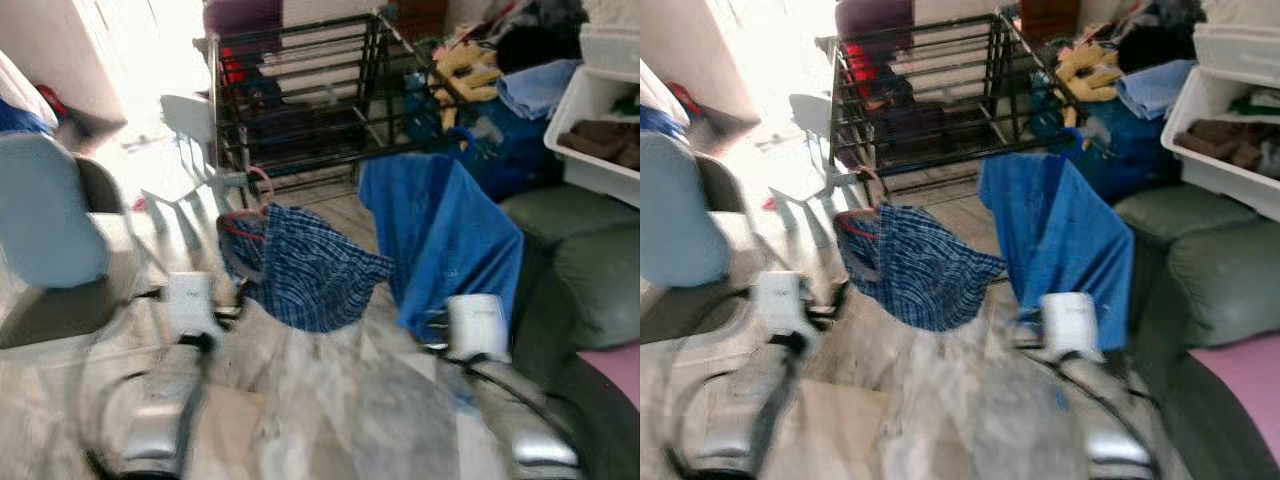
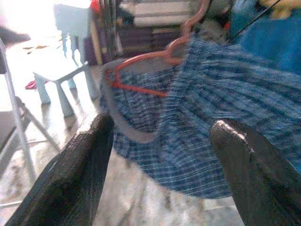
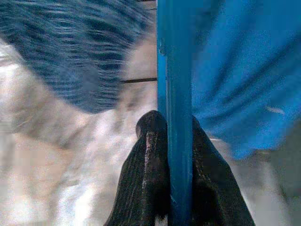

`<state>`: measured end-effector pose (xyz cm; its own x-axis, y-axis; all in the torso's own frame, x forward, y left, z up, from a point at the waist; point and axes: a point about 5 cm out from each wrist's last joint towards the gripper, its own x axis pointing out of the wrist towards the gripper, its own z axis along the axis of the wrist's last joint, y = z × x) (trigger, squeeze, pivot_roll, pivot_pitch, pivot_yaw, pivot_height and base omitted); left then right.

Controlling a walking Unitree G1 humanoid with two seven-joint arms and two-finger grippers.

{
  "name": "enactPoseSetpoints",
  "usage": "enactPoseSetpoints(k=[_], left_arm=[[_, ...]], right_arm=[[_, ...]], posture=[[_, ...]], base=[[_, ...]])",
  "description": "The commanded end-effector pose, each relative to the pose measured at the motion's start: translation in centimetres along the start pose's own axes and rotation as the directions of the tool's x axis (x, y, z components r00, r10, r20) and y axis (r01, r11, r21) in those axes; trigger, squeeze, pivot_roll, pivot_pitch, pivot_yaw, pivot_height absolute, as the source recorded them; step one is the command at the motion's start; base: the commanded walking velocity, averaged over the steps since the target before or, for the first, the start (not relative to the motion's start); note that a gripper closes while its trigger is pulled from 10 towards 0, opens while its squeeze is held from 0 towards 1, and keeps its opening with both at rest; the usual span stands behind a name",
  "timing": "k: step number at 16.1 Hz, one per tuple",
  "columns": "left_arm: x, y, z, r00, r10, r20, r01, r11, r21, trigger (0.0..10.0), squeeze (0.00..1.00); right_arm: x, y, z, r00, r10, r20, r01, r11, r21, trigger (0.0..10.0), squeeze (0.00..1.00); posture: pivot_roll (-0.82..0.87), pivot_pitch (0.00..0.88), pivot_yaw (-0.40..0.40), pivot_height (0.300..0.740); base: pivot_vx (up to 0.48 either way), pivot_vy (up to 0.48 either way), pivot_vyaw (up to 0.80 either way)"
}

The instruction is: Hang hanger

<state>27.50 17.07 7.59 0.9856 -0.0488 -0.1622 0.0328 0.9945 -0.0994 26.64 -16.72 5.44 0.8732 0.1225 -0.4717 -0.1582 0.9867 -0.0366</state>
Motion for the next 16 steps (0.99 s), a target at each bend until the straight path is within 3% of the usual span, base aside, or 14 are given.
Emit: enactPoseSetpoints(k=[1,3,6,16], left_arm=[[0.2,-0.4,0.4,1.0,-0.009,0.012,0.009,1.0,-0.002,10.0,0.0],[0.1,-0.6,0.4,1.0,-0.012,0.008,0.012,1.0,-0.002,10.0,0.0],[0.2,-0.7,0.4,1.0,-0.012,0.006,0.012,1.0,-0.01,10.0,0.0],[0.3,-0.8,0.4,1.0,-0.017,-0.007,0.016,1.0,-0.022,10.0,0.0]], right_arm=[[0.0,-0.6,0.2,1.0,0.009,-0.007,-0.009,1.0,-0.005,10.0,0.0],[-0.1,-0.1,0.1,0.996,0.088,-0.033,-0.09,0.993,-0.075,10.0,0.0],[-0.1,-0.1,0.2,0.993,0.112,-0.042,-0.115,0.989,-0.097,10.0,0.0],[0.5,-0.6,1.2,0.992,0.122,-0.026,-0.124,0.979,-0.164,10.0,0.0]], posture=[[-0.18,0.0,0.095,0.74],[-0.18,0.0,0.095,0.74],[-0.18,0.0,0.094,0.74],[-0.18,0.0,0.098,0.74]], base=[[0.405,0.0,0.0],[0.398,0.0,0.0],[0.395,0.0,0.0],[0.322,0.354,0.0]])
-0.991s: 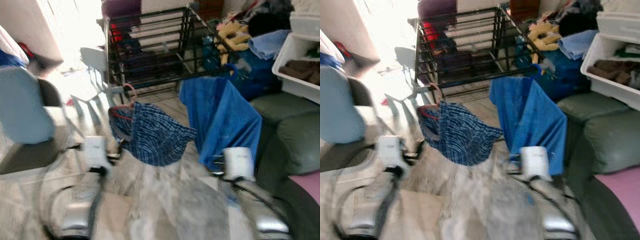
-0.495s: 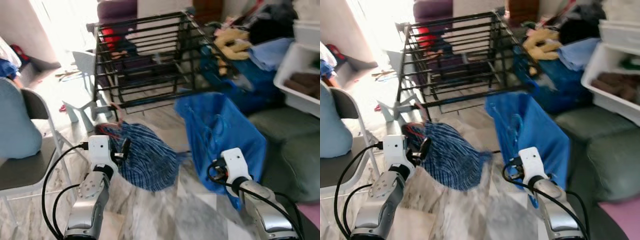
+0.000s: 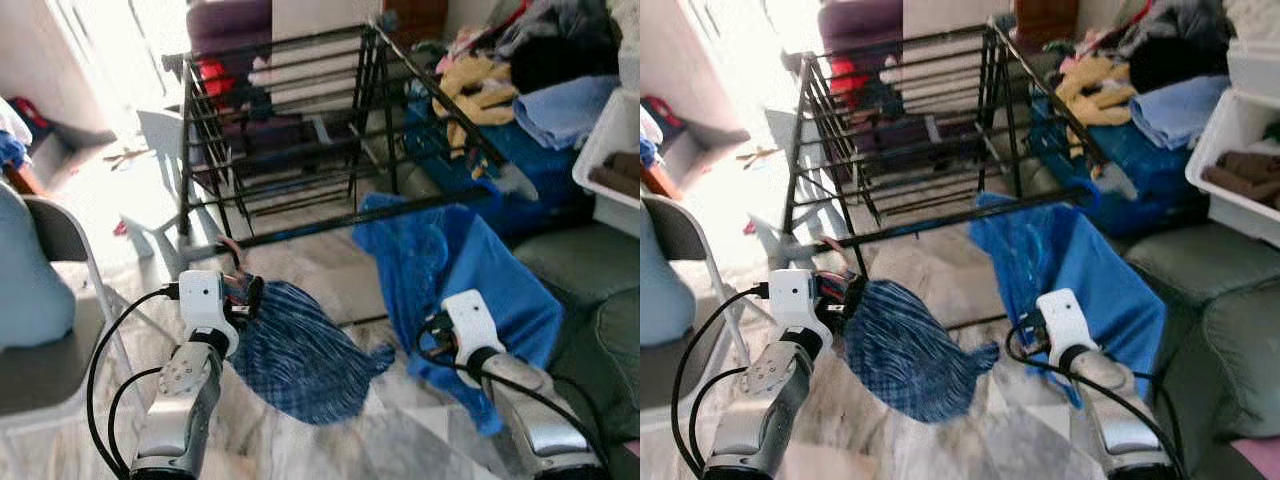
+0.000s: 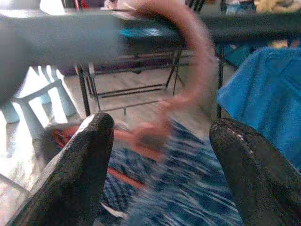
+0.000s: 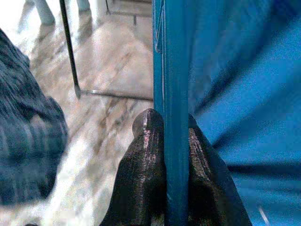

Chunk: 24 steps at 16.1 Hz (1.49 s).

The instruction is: Hang hanger

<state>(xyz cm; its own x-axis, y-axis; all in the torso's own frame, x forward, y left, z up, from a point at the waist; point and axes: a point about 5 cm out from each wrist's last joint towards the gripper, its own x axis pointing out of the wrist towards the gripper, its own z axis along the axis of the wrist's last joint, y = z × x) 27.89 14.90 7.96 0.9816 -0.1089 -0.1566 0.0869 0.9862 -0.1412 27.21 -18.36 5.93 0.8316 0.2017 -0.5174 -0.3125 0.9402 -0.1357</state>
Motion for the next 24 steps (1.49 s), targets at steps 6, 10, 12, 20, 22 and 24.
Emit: enactPoseSetpoints(k=[6,10,12,20,22,24], left_arm=[[0.0,1.0,0.2,1.0,0.02,-0.005,-0.02,1.0,0.004,10.0,0.0],[0.0,0.6,0.3,1.0,-0.004,-0.005,0.004,1.0,-0.012,10.0,0.0],[0.0,0.4,0.3,1.0,-0.015,-0.01,0.015,1.0,-0.012,10.0,0.0],[-0.2,0.1,0.2,0.999,-0.042,-0.029,0.042,0.999,-0.016,10.0,0.0],[-0.2,0.2,0.2,0.998,-0.044,-0.034,0.043,0.999,-0.015,10.0,0.0],[-0.3,0.2,0.2,0.998,-0.042,-0.04,0.042,0.999,-0.015,10.0,0.0]], right_arm=[[0.8,-0.1,1.0,0.998,-0.058,0.033,0.058,0.998,0.008,10.0,0.0],[1.1,-1.8,0.9,0.991,-0.135,0.003,0.134,0.99,0.048,10.0,0.0],[1.5,-3.1,1.7,0.991,-0.136,0.008,0.135,0.988,0.075,10.0,0.0],[3.1,-5.4,1.1,0.993,0.0,-0.121,0.017,0.991,0.133,10.0,0.0],[3.3,-4.9,0.3,0.989,0.034,-0.145,-0.014,0.991,0.136,10.0,0.0],[3.2,-4.8,-0.6,0.989,0.033,-0.147,-0.01,0.988,0.154,10.0,0.71]], posture=[[-0.17,0.0,0.098,0.74],[-0.17,0.0,0.1,0.74],[-0.17,0.0,0.106,0.74],[-0.15,0.0,0.106,0.74],[-0.14,0.0,0.103,0.74],[-0.14,0.0,0.104,0.74]], base=[[0.125,0.206,0.0],[0.0,0.0,0.0],[0.0,0.0,0.0],[0.0,0.0,0.0],[0.0,0.0,0.0],[0.0,0.0,0.0]])
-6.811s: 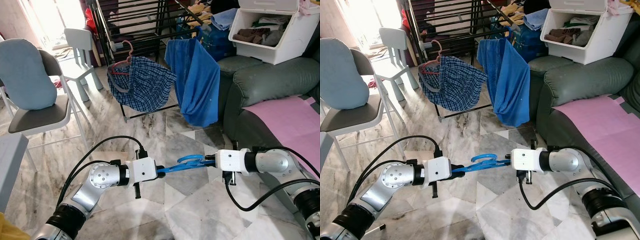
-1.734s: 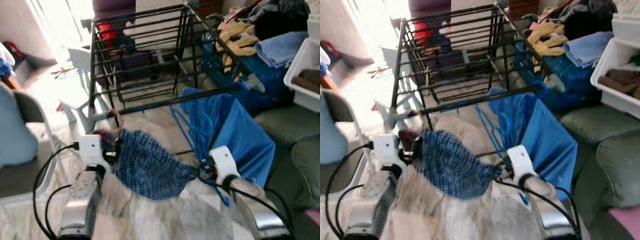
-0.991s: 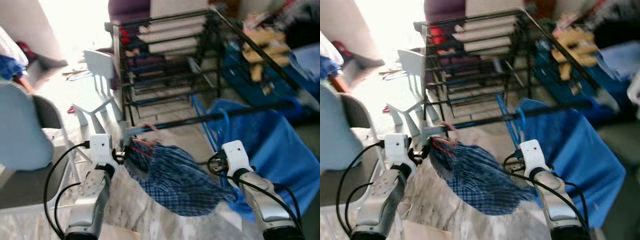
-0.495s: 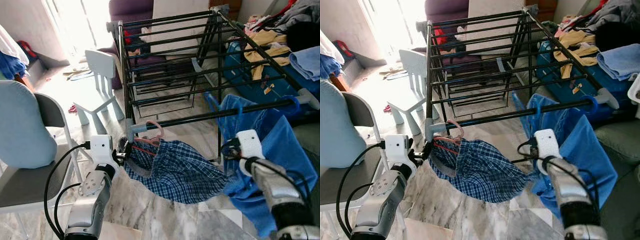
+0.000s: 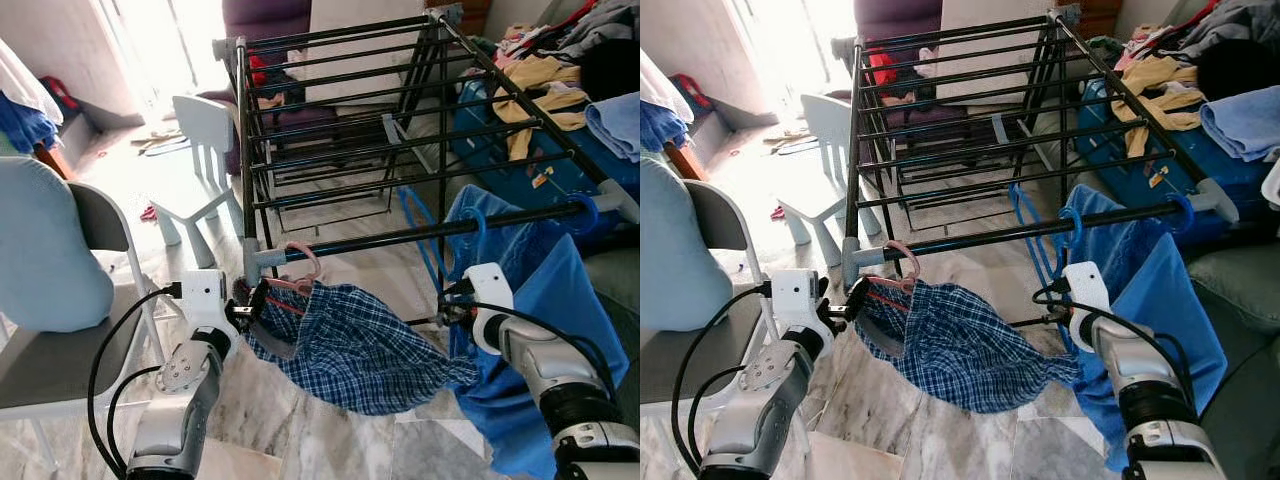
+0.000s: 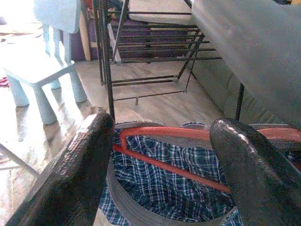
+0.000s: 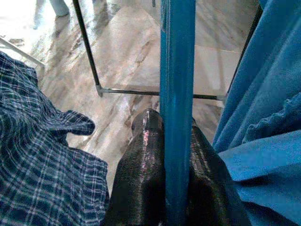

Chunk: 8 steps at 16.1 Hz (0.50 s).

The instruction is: Hang hanger

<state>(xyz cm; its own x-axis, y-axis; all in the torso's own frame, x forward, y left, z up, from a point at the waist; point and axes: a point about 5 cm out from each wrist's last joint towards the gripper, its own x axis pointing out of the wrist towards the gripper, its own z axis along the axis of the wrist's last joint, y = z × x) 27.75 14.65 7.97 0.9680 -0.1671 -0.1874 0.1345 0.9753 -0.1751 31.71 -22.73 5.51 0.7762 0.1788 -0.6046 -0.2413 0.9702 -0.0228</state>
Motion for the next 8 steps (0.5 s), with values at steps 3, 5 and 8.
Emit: enactPoseSetpoints(k=[3,5,8], left_arm=[[-0.1,0.2,0.2,1.0,0.006,-0.004,-0.006,1.0,0.008,10.0,0.0],[0.0,0.0,0.8,0.999,0.004,0.032,-0.004,1.0,0.008,10.0,0.0],[0.2,-0.5,0.9,0.999,-0.017,0.035,0.018,1.0,-0.001,10.0,0.0]], right_arm=[[-0.4,0.1,-1.5,1.0,-0.024,0.015,0.025,0.999,-0.02,10.0,1.0],[-1.2,0.1,-1.4,0.996,-0.049,0.069,0.054,0.995,-0.078,10.0,1.0],[-2.5,0.1,-1.4,0.982,-0.12,0.148,0.136,0.986,-0.098,10.0,1.0]], posture=[[-0.14,0.0,0.106,0.74],[-0.15,0.0,0.107,0.74],[-0.16,0.0,0.108,0.74]], base=[[0.0,0.0,0.0],[0.0,0.0,0.0],[0.0,0.0,0.0]])
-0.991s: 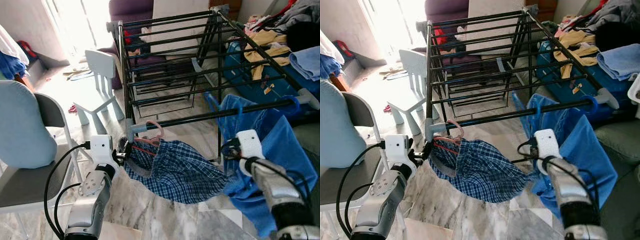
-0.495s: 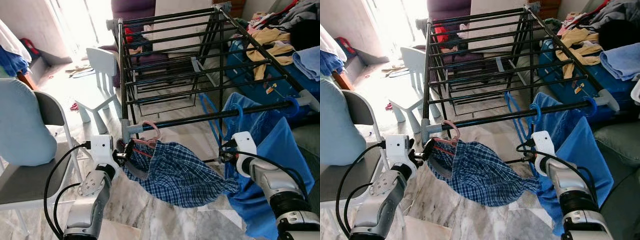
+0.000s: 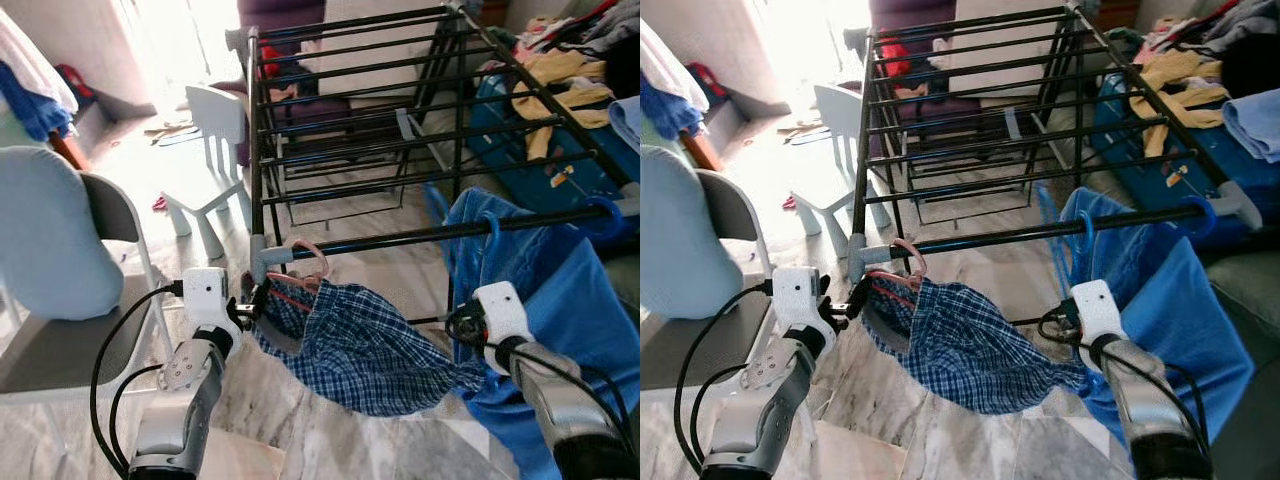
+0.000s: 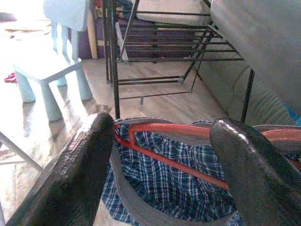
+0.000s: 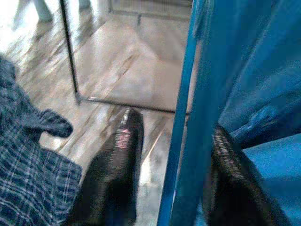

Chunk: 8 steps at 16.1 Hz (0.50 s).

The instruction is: Hang hanger

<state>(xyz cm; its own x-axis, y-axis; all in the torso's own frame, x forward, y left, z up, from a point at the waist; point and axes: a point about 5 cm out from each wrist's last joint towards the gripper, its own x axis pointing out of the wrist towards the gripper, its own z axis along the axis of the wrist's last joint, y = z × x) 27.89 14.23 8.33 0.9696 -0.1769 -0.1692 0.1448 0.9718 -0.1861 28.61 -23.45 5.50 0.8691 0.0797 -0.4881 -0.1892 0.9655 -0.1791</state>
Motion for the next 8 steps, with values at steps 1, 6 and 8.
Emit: enactPoseSetpoints(k=[1,6,8], left_arm=[[0.0,-0.1,0.6,1.0,0.004,0.025,-0.004,1.0,0.019,10.0,0.0],[-1.6,2.1,0.5,0.994,0.107,0.036,-0.109,0.992,0.06,10.0,0.0],[-2.3,2.3,0.3,0.993,0.112,0.034,-0.114,0.992,0.056,10.0,0.0]], right_arm=[[-0.6,-0.2,0.7,0.996,-0.058,0.061,0.058,0.998,0.002,10.0,1.0],[-3.0,0.2,0.6,0.975,-0.172,0.142,0.174,0.985,0.0,10.0,1.0],[-3.6,0.1,0.8,0.961,-0.216,0.172,0.218,0.976,0.01,10.0,1.0]], posture=[[-0.17,0.0,0.108,0.74],[-0.16,0.0,0.099,0.74],[-0.15,0.0,0.092,0.74]], base=[[0.0,0.0,0.0],[0.0,0.0,0.0],[0.0,0.0,0.0]])
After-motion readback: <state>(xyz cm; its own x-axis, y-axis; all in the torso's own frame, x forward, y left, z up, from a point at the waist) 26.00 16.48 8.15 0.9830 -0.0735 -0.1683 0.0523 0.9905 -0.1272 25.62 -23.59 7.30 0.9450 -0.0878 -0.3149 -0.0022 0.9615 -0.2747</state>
